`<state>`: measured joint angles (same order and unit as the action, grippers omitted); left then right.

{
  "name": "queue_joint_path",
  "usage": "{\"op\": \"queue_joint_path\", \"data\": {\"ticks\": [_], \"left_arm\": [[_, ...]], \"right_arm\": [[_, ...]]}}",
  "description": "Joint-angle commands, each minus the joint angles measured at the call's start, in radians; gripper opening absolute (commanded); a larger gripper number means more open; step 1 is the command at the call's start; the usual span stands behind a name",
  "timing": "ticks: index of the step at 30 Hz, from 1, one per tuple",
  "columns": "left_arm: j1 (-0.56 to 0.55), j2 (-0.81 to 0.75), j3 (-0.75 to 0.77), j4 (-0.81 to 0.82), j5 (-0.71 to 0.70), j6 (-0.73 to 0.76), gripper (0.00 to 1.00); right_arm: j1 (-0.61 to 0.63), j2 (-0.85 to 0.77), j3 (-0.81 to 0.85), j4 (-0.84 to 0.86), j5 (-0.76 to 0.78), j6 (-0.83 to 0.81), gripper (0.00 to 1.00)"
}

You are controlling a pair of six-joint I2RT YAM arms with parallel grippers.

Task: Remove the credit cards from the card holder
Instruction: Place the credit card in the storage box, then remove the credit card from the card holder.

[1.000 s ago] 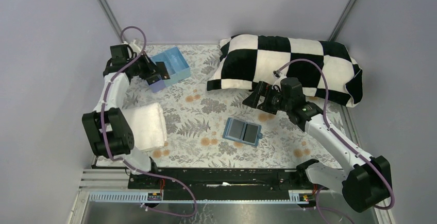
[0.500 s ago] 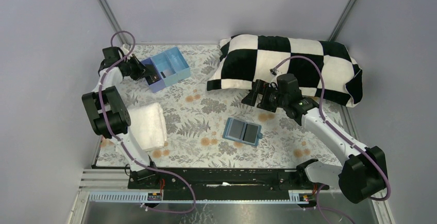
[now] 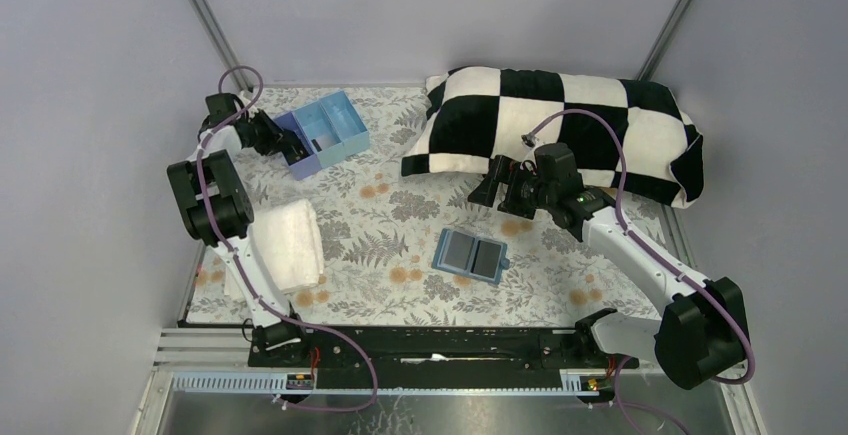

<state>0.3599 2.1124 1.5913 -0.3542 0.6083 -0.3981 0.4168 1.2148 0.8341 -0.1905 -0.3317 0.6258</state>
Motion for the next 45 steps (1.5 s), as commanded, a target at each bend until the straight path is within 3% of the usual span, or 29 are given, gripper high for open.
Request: {"op": "queue_joint_path", "data": {"ticks": [1, 6, 13, 18, 22, 27, 31, 33, 36, 40, 45], "left_arm": [[0.007, -0.008, 0.041, -0.036, -0.054, 0.03, 0.21], [0.004, -0.082, 0.027, -0.081, -0.116, 0.054, 0.33], [-0.015, -0.248, 0.024, -0.138, -0.183, 0.072, 0.34], [-0.1, -0.399, 0.009, -0.201, -0.232, 0.091, 0.34], [-0.259, -0.529, -0.083, -0.199, -0.339, 0.077, 0.34], [-0.521, -0.646, -0.233, -0.18, -0.417, 0.052, 0.34], [-0.73, -0.678, -0.338, -0.156, -0.361, -0.056, 0.34], [-0.826, -0.65, -0.354, -0.151, -0.259, -0.089, 0.34], [-0.98, -0.619, -0.39, -0.095, -0.278, -0.134, 0.34], [-1.077, -0.573, -0.479, 0.097, -0.188, -0.253, 0.34], [-1.151, -0.468, -0.487, 0.25, -0.131, -0.328, 0.34]], "right_arm": [[0.0, -0.003, 0.032, 0.022, -0.002, -0.003, 1.0], [0.001, -0.004, 0.027, 0.03, -0.012, 0.003, 1.0], [0.0, -0.021, 0.014, 0.036, -0.018, 0.015, 1.0], [0.0, -0.037, -0.004, 0.018, 0.031, 0.005, 1.0], [0.0, -0.056, -0.036, -0.041, 0.121, 0.008, 0.98], [0.0, -0.095, -0.158, 0.001, 0.078, 0.079, 0.8], [0.003, -0.106, -0.239, 0.033, 0.031, 0.132, 0.63], [0.007, -0.112, -0.259, 0.035, 0.026, 0.139, 0.59], [0.031, -0.126, -0.303, 0.052, 0.04, 0.16, 0.54], [0.036, -0.126, -0.362, 0.088, 0.037, 0.187, 0.48], [0.035, -0.107, -0.422, 0.181, 0.036, 0.244, 0.46]]}}
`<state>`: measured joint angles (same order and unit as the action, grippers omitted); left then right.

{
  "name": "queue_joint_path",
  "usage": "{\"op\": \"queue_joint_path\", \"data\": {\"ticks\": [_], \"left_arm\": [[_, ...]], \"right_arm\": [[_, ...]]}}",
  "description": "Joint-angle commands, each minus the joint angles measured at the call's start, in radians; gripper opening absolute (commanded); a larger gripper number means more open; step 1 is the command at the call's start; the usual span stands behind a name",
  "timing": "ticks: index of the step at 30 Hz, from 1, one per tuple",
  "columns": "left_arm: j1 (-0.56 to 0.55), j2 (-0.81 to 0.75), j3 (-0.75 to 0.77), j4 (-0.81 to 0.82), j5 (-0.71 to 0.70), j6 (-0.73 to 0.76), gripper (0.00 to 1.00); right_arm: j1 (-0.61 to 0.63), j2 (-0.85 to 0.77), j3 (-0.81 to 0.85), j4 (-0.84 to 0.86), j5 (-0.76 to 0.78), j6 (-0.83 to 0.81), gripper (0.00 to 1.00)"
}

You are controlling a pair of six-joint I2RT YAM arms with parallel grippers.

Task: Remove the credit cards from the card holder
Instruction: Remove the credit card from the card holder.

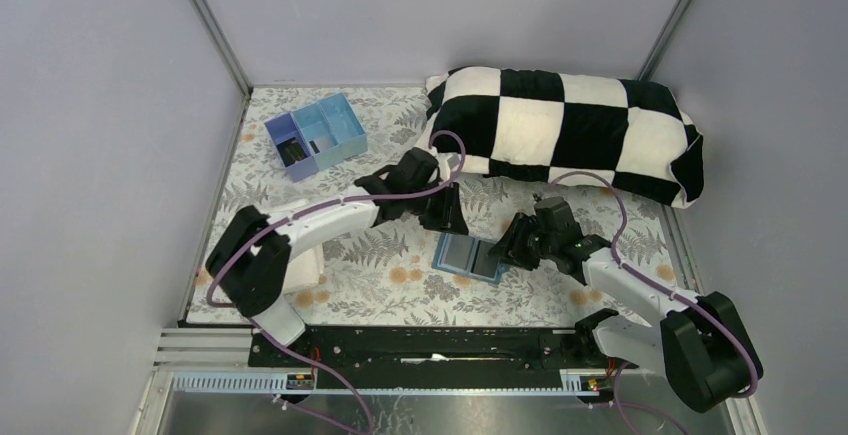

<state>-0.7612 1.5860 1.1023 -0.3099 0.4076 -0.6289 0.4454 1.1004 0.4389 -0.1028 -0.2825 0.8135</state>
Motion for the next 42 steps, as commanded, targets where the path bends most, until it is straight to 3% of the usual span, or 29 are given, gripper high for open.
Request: {"op": "queue_joint_path", "data": {"ticks": [1, 9, 20, 29, 42], "left_arm": [[-0.039, 0.072, 0.001, 0.232, 0.08, -0.113, 0.34], [-0.058, 0.21, -0.031, 0.365, 0.123, -0.171, 0.33], [-0.058, 0.294, -0.07, 0.368, 0.092, -0.146, 0.33], [-0.059, 0.316, -0.06, 0.273, 0.003, -0.098, 0.33], [-0.058, 0.318, -0.079, 0.348, 0.026, -0.119, 0.24]], "right_arm": [[0.006, 0.01, -0.033, 0.093, -0.009, 0.06, 0.45], [0.007, 0.009, -0.076, 0.147, 0.004, 0.054, 0.42], [0.007, 0.049, -0.109, 0.194, 0.007, 0.055, 0.43], [0.007, 0.083, -0.131, 0.243, -0.003, 0.068, 0.43], [0.007, 0.136, -0.161, 0.353, -0.046, 0.112, 0.39]]}}
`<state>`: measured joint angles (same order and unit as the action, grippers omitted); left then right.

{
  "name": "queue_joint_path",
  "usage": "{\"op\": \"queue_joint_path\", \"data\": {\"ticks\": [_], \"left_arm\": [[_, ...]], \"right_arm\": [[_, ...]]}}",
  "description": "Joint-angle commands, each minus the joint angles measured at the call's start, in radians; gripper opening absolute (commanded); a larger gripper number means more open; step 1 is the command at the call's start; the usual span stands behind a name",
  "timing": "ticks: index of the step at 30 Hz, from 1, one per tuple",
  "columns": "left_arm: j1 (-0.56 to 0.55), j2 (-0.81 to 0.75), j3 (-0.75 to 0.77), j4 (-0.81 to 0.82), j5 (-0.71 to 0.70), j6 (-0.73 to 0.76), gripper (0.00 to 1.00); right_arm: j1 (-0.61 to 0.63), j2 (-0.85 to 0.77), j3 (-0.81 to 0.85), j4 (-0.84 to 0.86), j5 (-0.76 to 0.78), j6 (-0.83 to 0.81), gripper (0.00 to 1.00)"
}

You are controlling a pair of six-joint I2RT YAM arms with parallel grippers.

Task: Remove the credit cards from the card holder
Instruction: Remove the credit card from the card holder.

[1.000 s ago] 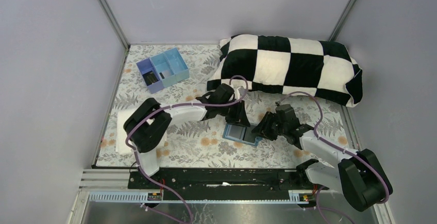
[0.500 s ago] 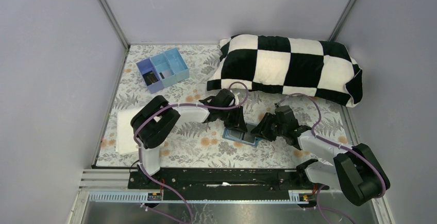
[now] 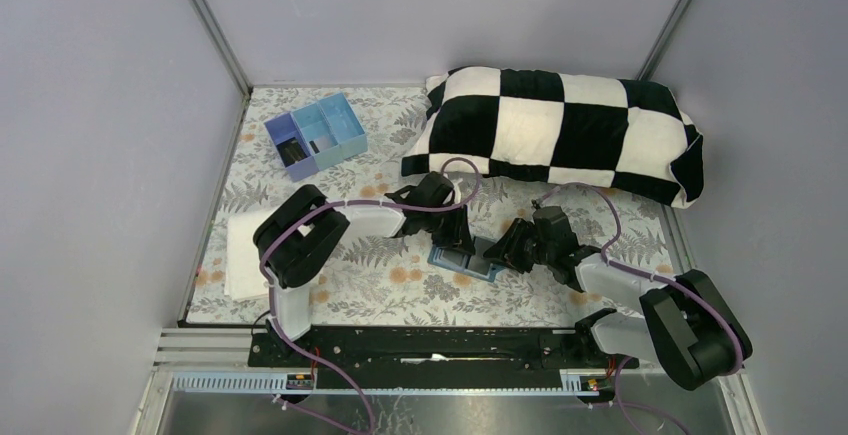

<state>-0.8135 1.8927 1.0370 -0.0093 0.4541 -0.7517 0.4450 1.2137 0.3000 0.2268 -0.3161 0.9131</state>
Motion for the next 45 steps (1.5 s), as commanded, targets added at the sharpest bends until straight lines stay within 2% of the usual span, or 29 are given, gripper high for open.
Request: {"op": "queue_joint_path", "data": {"ticks": [1, 7, 27, 37, 42, 45], "left_arm": [[-0.006, 0.007, -0.021, 0.054, -0.021, 0.002, 0.22], [0.0, -0.032, -0.082, 0.137, 0.007, -0.028, 0.0], [0.08, -0.148, -0.197, 0.203, 0.118, -0.04, 0.0], [0.116, -0.17, -0.216, 0.156, 0.16, 0.006, 0.0], [0.154, -0.184, -0.206, 0.103, 0.234, 0.037, 0.0], [0.161, -0.19, -0.191, 0.057, 0.229, 0.07, 0.0]], "right_arm": [[0.007, 0.023, -0.024, 0.023, -0.012, 0.014, 0.39], [0.008, 0.024, -0.028, 0.021, -0.008, 0.015, 0.38], [0.008, 0.038, -0.034, 0.011, 0.009, 0.018, 0.35], [0.008, -0.001, 0.044, -0.038, -0.017, -0.029, 0.35], [0.007, 0.003, 0.125, -0.106, -0.023, -0.055, 0.36], [0.008, 0.017, 0.139, -0.058, -0.061, -0.051, 0.36]]}}
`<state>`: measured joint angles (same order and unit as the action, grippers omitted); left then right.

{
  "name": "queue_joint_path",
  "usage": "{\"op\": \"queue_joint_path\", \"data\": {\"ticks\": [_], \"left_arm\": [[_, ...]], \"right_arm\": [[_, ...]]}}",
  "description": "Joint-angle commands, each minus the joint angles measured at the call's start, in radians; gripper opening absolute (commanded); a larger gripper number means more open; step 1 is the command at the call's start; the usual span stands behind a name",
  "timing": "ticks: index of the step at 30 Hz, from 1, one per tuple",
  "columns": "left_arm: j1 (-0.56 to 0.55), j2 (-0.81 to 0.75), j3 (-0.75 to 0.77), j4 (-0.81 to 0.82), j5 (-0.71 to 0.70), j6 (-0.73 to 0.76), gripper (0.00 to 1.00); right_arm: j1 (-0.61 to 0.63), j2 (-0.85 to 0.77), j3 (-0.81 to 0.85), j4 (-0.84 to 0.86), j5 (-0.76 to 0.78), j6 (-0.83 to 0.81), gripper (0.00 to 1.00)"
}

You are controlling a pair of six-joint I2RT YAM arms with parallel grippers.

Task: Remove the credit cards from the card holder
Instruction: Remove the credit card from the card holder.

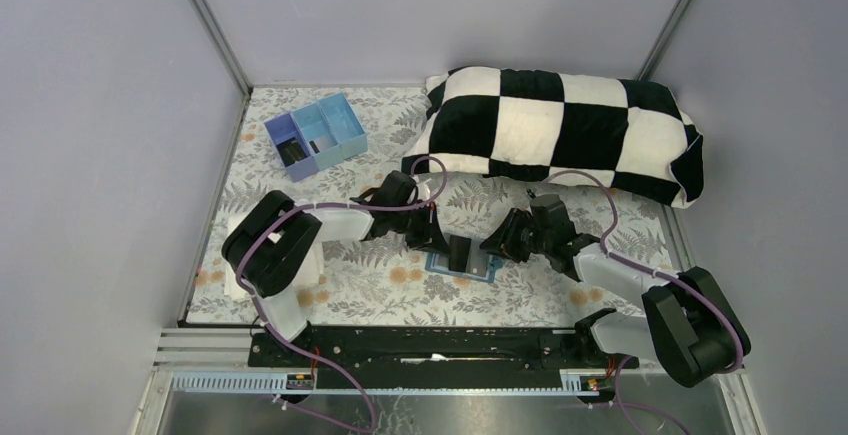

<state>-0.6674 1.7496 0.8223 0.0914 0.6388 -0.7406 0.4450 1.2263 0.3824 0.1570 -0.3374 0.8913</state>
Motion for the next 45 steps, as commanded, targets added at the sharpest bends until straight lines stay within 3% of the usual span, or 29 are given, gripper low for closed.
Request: {"op": "queue_joint_path", "data": {"ticks": [1, 19, 25, 34, 40, 45], "left_arm": [[0.016, -0.045, 0.026, -0.046, 0.045, 0.061, 0.0], [0.042, 0.018, 0.051, 0.018, 0.128, 0.026, 0.0], [0.042, 0.036, 0.054, 0.041, 0.132, 0.006, 0.21], [0.04, 0.061, 0.064, 0.064, 0.144, -0.011, 0.26], [0.04, -0.011, 0.087, -0.073, -0.015, 0.055, 0.35], [0.044, -0.047, 0.09, -0.117, -0.05, 0.077, 0.37]], "right_arm": [[0.007, 0.01, 0.06, 0.018, -0.044, -0.026, 0.36], [0.014, 0.226, 0.052, 0.142, -0.172, -0.005, 0.36], [0.024, 0.269, 0.059, 0.189, -0.184, 0.016, 0.37], [0.027, 0.288, 0.049, 0.22, -0.199, 0.03, 0.37], [0.027, 0.285, 0.054, 0.215, -0.193, 0.026, 0.38], [0.026, 0.298, 0.053, 0.22, -0.189, 0.025, 0.38]]}}
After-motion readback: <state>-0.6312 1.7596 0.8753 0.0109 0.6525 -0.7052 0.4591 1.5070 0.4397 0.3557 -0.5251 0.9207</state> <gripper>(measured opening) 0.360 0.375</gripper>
